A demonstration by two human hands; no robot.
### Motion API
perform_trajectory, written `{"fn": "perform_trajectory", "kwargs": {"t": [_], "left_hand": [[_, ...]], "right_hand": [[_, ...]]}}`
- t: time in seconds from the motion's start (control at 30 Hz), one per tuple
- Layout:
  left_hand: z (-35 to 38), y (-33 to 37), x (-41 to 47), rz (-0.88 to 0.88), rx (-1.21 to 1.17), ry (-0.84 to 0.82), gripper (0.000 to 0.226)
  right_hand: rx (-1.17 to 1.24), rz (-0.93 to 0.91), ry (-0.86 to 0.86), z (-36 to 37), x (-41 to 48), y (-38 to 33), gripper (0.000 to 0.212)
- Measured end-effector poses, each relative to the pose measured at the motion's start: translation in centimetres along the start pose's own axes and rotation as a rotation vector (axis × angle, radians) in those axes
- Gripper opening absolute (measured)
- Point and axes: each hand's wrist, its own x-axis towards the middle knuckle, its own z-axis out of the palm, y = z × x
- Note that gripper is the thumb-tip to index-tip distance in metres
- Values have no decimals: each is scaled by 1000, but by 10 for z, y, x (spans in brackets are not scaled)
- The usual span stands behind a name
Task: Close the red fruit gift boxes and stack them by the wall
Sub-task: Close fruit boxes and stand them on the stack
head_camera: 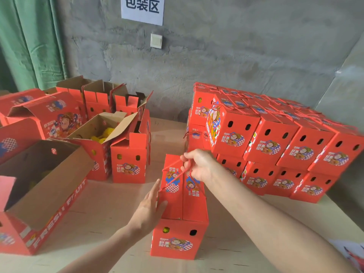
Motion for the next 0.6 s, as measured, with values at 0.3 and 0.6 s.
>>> {"fn": "perform_trajectory", "kwargs": {"t": [0.3,0.6], "left_hand": [[-24,20,-10,234,91,-27,60],[-80,90,48,411,172,-92,101]], "right_hand": [[-201,-225,-13,31,-21,-63,21],[-282,-573,10,36,-42,-168,22]]}}
